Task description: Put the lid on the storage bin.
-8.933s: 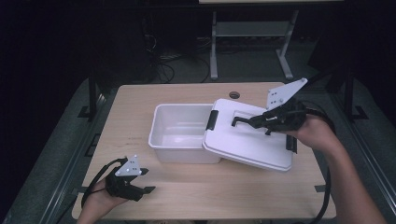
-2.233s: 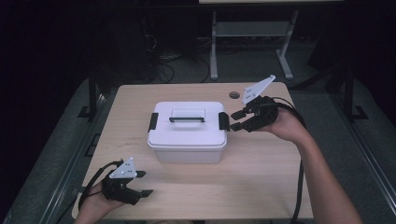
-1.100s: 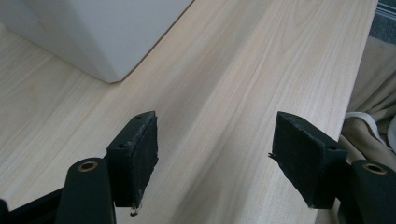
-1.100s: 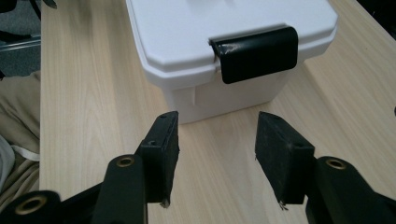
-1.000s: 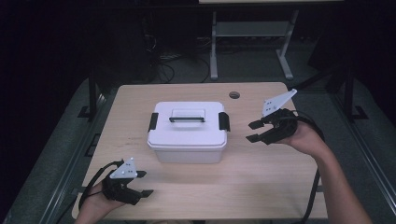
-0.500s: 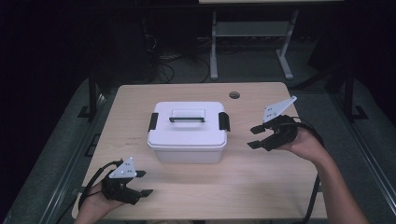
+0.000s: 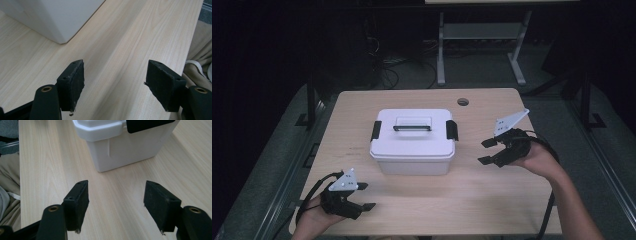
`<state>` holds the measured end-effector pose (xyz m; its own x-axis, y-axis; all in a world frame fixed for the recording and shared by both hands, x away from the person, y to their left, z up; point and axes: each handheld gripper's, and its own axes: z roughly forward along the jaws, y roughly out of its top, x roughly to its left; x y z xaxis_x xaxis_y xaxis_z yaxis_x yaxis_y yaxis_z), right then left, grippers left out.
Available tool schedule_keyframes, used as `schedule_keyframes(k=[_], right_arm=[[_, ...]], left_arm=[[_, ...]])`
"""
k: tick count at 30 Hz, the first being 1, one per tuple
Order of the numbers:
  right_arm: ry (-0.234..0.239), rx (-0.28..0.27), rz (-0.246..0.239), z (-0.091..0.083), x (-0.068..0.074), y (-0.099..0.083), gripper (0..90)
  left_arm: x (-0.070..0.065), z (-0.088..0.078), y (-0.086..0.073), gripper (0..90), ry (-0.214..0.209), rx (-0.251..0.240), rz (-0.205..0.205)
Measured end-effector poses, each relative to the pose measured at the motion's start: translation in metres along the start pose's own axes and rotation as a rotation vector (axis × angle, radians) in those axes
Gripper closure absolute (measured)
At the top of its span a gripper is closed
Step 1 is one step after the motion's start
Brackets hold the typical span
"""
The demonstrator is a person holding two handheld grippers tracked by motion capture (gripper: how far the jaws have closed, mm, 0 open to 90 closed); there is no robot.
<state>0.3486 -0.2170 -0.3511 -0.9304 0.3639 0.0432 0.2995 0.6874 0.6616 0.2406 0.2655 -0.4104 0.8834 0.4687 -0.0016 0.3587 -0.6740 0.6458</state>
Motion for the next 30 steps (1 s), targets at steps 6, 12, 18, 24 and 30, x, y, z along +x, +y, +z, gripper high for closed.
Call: schedule_keyframes(k=[6,12,18,24,30], right_arm=[[-0.002,0.001,0.011,0.002,0.001,-0.007,34.5],[-0.004,0.002,0.023,0.003,0.002,-0.016,33.3],[-0.006,0.001,0.035,0.004,0.003,-0.025,32.9],[-0.004,0.001,0.049,0.005,0.004,-0.033,32.7],[-0.002,-0.003,0.061,0.005,0.005,-0.039,32.1]], left_arm=[[0.000,0.001,0.000,30.6,-0.001,0.003,0.003],[0.000,0.001,0.000,30.5,-0.002,0.005,0.002],[0.000,0.001,0.000,30.5,-0.002,0.006,0.002],[0.000,0.001,0.000,30.4,-0.001,0.005,0.001],[0.000,0.001,0.000,30.4,-0.002,0.005,0.001]])
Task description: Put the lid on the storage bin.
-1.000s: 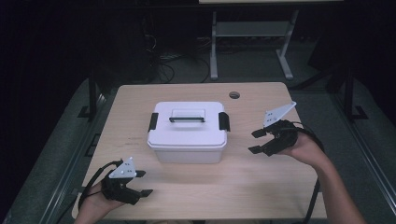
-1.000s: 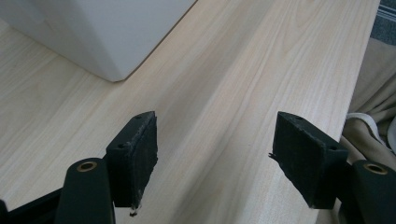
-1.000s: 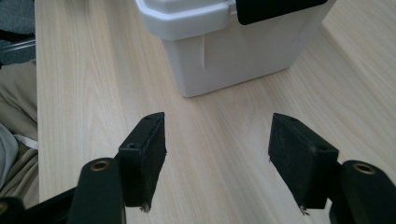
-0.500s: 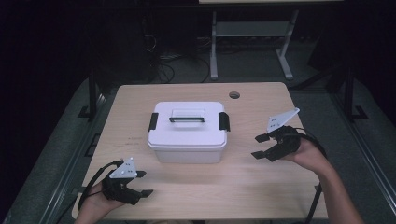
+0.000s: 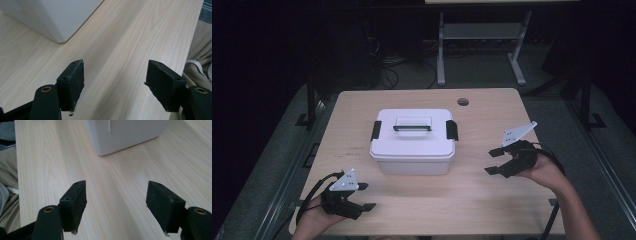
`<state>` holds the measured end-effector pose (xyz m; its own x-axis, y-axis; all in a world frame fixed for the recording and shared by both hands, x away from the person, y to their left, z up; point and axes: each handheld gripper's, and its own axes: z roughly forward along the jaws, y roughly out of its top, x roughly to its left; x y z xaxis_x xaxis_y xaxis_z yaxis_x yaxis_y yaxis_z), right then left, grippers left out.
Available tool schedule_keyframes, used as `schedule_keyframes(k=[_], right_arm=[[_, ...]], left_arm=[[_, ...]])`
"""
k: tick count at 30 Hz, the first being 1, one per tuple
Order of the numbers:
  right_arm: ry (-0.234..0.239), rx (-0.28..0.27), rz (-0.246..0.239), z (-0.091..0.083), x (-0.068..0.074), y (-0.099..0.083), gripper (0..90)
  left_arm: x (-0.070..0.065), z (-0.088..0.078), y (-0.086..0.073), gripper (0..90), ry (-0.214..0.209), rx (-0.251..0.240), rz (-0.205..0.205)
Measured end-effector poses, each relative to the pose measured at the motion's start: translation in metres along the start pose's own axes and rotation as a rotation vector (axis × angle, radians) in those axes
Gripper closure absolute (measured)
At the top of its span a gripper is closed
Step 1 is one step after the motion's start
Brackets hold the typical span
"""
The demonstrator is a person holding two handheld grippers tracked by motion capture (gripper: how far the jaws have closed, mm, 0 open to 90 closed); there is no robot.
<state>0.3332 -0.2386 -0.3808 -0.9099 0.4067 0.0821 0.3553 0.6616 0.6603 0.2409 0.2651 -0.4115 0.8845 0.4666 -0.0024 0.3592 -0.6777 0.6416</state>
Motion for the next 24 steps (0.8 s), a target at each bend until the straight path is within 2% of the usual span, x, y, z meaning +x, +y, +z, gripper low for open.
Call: schedule_keyframes(k=[24], right_arm=[[0.003,-0.004,0.057,0.000,0.001,-0.030,29.3]], left_arm=[[0.000,0.000,0.000,30.2,0.002,0.001,-0.002]])
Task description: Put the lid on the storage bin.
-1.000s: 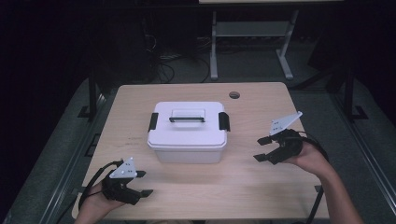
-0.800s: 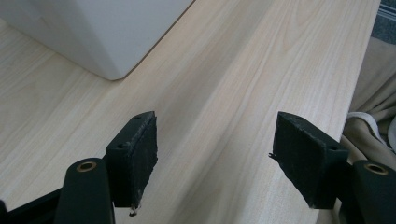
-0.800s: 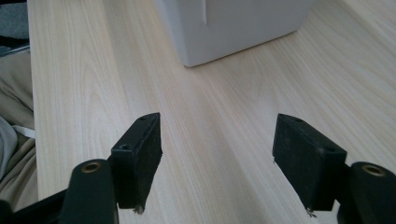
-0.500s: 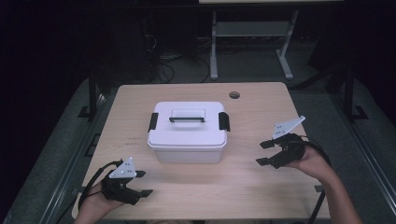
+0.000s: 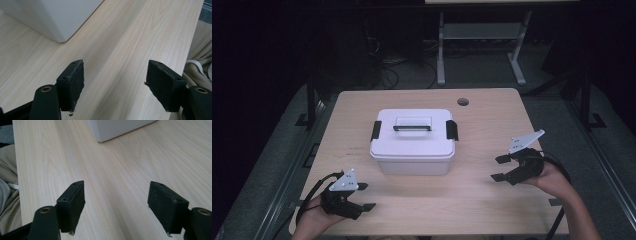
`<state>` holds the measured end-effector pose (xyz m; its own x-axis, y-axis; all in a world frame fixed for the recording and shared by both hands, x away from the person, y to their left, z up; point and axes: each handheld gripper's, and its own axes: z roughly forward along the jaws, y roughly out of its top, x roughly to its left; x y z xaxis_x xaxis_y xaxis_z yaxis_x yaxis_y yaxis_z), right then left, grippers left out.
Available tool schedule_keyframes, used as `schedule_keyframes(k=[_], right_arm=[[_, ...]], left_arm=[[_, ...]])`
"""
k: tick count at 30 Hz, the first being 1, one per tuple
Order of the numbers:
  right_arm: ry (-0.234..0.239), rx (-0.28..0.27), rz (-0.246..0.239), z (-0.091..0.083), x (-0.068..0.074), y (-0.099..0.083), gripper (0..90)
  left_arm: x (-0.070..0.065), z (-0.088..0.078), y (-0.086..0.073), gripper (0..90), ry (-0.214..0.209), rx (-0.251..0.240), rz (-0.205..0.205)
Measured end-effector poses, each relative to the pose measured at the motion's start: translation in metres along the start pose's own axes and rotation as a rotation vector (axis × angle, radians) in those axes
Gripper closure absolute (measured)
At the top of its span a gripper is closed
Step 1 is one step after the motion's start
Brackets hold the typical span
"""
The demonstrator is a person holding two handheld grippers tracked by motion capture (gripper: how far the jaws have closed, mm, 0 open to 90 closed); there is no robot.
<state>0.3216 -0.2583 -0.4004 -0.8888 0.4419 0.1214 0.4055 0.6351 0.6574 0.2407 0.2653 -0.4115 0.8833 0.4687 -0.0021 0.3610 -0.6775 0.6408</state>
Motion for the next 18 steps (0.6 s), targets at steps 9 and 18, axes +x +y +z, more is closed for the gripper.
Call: schedule_keyframes(k=[9,18], right_arm=[[-0.004,-0.005,0.018,-0.002,0.000,-0.010,29.3],[-0.001,-0.004,0.037,-0.002,0.001,-0.022,29.2]], left_arm=[[0.000,0.000,0.000,30.2,-0.001,-0.001,0.001],[0.000,0.000,0.000,30.1,-0.001,-0.002,0.000]])
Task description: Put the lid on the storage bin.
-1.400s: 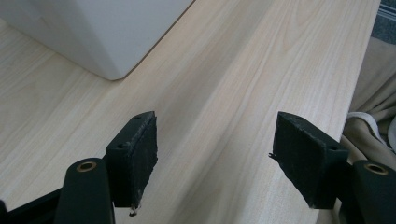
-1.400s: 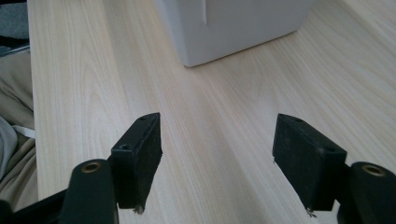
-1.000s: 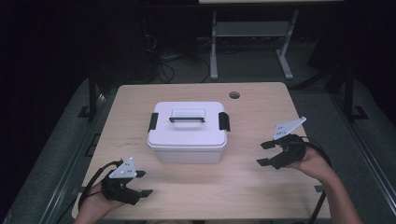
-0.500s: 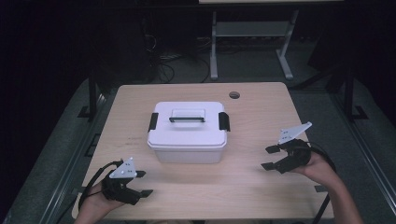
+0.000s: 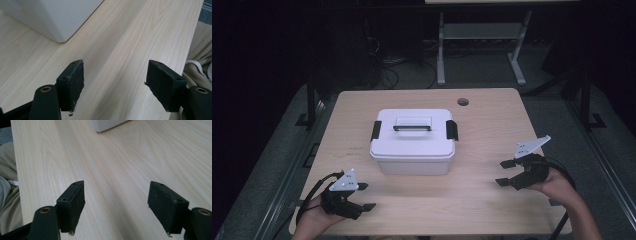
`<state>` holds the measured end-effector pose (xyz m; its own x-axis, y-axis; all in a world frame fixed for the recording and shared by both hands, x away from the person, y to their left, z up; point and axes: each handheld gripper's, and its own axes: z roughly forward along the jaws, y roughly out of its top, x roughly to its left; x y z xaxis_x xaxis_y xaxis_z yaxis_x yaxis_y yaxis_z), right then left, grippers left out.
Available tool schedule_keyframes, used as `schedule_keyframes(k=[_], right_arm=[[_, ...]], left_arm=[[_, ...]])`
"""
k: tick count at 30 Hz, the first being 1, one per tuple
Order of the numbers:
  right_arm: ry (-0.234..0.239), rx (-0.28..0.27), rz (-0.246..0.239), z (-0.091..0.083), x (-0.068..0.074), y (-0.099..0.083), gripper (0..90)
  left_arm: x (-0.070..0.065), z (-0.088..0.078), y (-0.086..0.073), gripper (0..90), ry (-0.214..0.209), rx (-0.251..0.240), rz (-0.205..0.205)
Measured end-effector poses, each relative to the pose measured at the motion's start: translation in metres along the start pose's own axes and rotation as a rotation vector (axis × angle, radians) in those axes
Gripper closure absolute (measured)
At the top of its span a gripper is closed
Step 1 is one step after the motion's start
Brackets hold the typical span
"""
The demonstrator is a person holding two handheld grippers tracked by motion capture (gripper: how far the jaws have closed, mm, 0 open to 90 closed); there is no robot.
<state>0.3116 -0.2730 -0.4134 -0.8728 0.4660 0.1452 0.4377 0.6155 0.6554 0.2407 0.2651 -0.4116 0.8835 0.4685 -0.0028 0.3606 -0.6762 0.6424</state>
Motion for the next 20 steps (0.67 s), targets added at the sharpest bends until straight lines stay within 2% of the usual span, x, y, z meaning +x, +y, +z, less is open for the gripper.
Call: schedule_keyframes(k=[9,20], right_arm=[[0.000,-0.004,0.014,0.000,0.004,-0.011,28.8],[0.003,-0.012,-0.004,-0.001,0.010,-0.014,28.1]], left_arm=[[0.000,0.000,0.000,29.8,0.000,-0.001,0.001],[0.000,0.000,0.000,29.6,0.005,-0.001,0.002]])
